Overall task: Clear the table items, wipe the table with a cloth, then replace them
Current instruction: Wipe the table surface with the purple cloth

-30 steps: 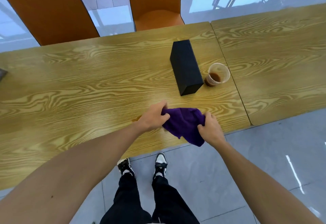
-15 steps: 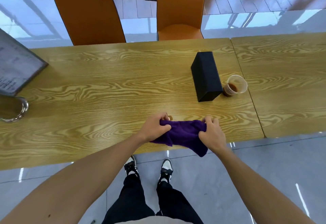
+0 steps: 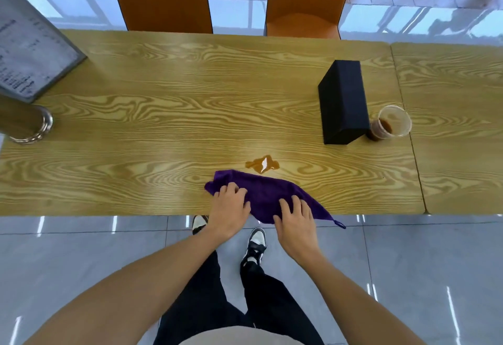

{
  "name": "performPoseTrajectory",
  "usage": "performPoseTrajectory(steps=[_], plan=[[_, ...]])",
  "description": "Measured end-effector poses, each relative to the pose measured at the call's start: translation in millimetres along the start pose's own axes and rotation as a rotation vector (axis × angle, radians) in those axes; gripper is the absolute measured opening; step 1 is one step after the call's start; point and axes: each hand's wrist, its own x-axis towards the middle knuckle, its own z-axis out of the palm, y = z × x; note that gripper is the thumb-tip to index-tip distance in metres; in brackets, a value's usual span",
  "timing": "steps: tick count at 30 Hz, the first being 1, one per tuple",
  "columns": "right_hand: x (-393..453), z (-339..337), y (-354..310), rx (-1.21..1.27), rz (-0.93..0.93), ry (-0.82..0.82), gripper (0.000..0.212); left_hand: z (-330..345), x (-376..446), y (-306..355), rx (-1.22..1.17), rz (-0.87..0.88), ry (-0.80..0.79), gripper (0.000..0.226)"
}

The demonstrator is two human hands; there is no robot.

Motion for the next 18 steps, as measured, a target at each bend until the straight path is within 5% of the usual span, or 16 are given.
performPoseTrajectory(steps=[8,18], plan=[[13.1,18.5,-18.9,0.091,0.197,-0.032,0.075,38.1,-3.9,20.0,0.131,-0.103,0.028,0.074],[93.4,2.9,-5.7,0.135,0.015,-0.047,0.08,15.1,60.6,-3.5,0.141,-0.122,0.025,0.085]])
